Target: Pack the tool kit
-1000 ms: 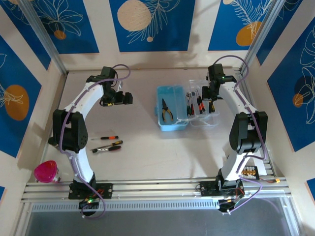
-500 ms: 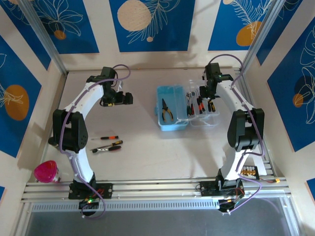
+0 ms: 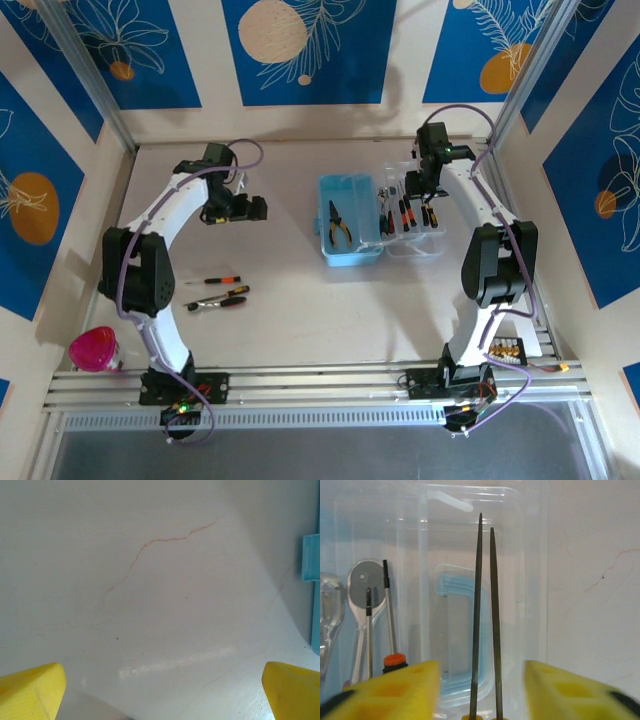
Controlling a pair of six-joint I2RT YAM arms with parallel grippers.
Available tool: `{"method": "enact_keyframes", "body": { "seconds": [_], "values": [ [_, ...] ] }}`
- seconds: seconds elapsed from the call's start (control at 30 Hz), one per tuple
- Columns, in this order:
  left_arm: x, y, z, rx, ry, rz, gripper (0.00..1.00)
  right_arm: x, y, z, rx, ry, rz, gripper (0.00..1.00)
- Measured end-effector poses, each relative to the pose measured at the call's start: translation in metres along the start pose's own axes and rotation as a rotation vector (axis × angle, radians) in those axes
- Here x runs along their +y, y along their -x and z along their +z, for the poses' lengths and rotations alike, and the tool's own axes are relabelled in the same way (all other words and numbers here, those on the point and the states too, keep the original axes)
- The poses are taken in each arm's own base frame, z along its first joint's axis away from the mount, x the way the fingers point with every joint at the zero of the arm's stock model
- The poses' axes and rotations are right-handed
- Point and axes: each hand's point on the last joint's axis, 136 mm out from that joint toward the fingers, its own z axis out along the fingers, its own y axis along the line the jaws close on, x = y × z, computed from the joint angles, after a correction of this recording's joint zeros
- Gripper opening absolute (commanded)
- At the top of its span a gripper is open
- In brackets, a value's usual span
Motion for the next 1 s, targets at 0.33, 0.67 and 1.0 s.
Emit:
{"method": "enact_keyframes", "body": {
  "seconds": [0.33, 0.67, 1.0],
  "values": [
    [0.010, -0.055, -0.024, 0.011, 0.025, -0.091, 1.00, 0.044, -0.001, -0.084, -0.114, 0.104, -0.091, 0.99],
    [0.027, -0.146, -0.029, -0.054, 0.010, -0.464, 1.00, 0.115, -0.033, -0.129, -0.145, 0.294, -0.201, 0.99],
    [0.047, -0.144, -0.023, -0.182, 0.056, -0.683, 1.00, 0.165, -0.048, -0.112, -0.089, 0.417, -0.282, 0.99]
  ]
}}
